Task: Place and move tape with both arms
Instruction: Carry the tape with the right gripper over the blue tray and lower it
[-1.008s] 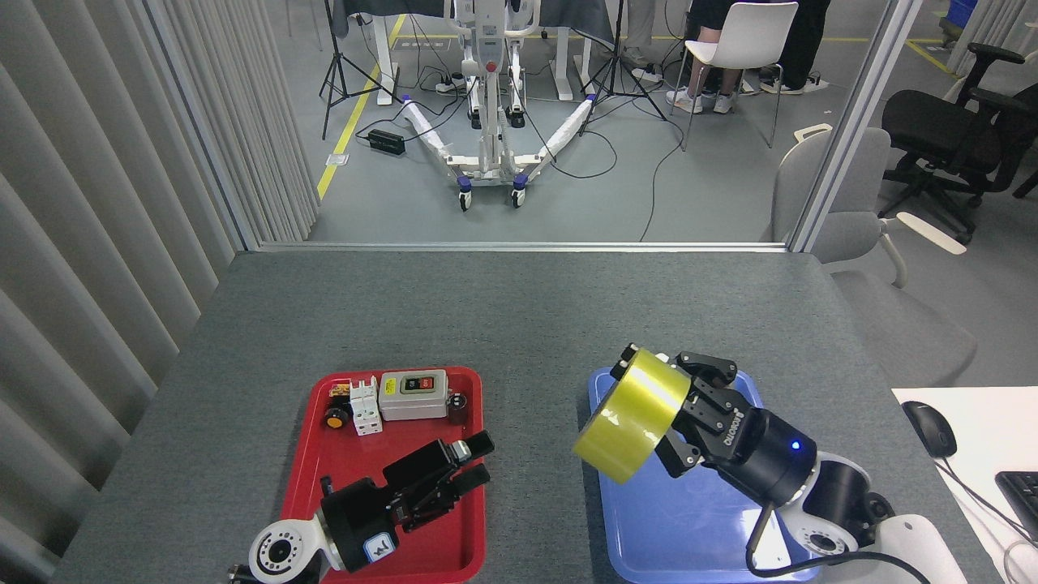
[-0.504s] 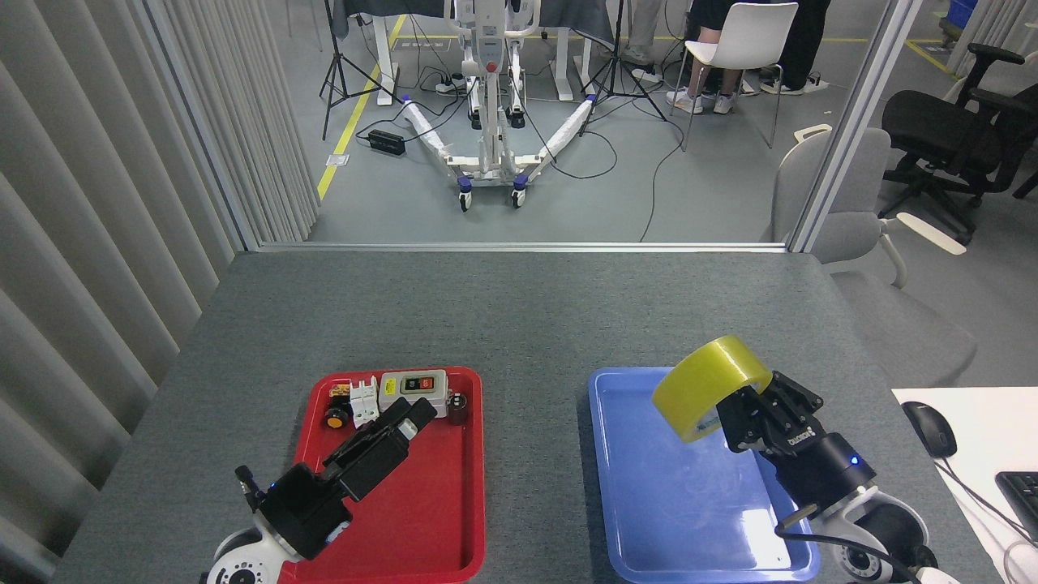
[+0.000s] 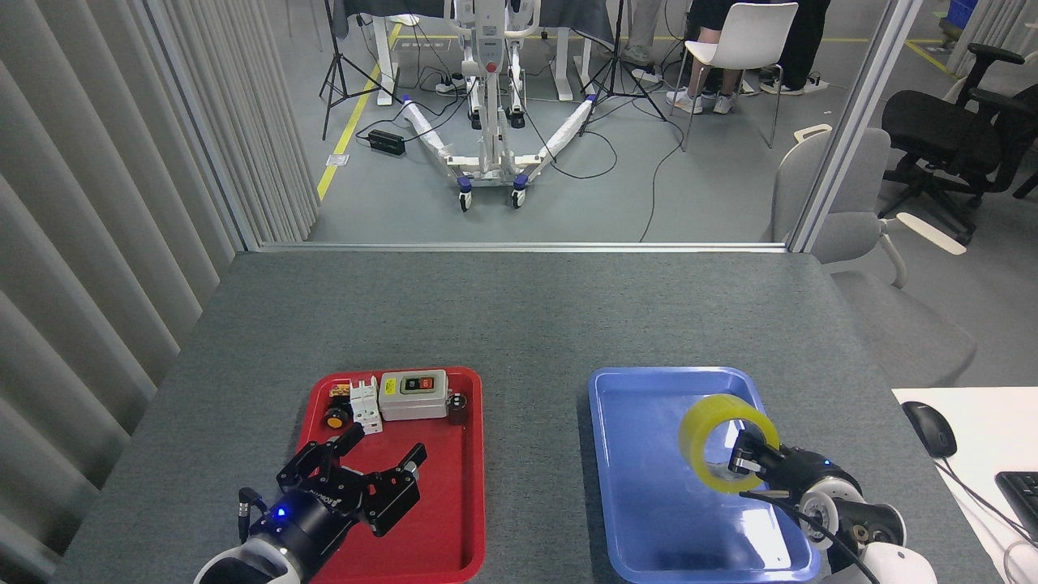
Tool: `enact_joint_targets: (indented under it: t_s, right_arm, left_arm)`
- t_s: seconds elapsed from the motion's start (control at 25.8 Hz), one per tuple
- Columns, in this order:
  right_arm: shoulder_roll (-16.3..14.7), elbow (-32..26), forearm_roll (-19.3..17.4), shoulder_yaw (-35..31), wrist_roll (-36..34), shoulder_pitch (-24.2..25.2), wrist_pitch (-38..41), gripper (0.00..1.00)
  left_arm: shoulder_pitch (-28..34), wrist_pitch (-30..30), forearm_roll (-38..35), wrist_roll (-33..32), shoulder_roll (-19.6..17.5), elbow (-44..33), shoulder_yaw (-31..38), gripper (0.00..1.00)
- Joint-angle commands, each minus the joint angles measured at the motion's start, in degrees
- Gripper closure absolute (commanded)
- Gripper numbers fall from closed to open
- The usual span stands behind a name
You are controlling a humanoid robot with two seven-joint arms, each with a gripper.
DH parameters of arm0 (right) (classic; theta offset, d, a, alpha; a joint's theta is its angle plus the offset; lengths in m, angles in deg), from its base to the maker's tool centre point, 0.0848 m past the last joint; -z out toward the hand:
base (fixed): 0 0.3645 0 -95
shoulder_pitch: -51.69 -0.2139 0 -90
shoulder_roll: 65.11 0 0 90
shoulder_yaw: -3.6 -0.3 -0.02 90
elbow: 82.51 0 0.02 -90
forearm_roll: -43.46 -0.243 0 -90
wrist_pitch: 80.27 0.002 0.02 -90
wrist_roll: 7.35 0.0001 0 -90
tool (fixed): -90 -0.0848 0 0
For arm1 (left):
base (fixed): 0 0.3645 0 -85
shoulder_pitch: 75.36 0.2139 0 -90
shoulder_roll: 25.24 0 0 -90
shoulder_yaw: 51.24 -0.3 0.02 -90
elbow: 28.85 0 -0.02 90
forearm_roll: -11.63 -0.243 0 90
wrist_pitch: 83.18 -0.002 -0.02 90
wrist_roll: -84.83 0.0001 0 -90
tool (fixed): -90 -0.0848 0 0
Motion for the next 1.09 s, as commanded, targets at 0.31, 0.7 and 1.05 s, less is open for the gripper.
enact_joint_targets:
  t_s: [0.31, 0.7, 1.05]
  right_arm:
    - [-7.0, 12.5, -7.3, 6.5, 0.6, -7.4, -7.0, 0.60]
    - [-3.6, 12.5, -7.3, 11.1, 0.2, -7.7, -8.7, 0.59]
    - [-2.6, 13.5, -7.2, 11.3, 0.1, -7.6, -8.6, 0.58]
  left_arm:
    - [4.3, -1.5, -2.4, 8.2, 1.4, 0.5, 4.4, 0.00]
    - [8.5, -16.6, -18.2, 40.6, 1.6, 4.5, 0.4, 0.00]
    - [9.4, -18.8, -29.7, 30.3, 3.9, 3.0, -3.8, 0.00]
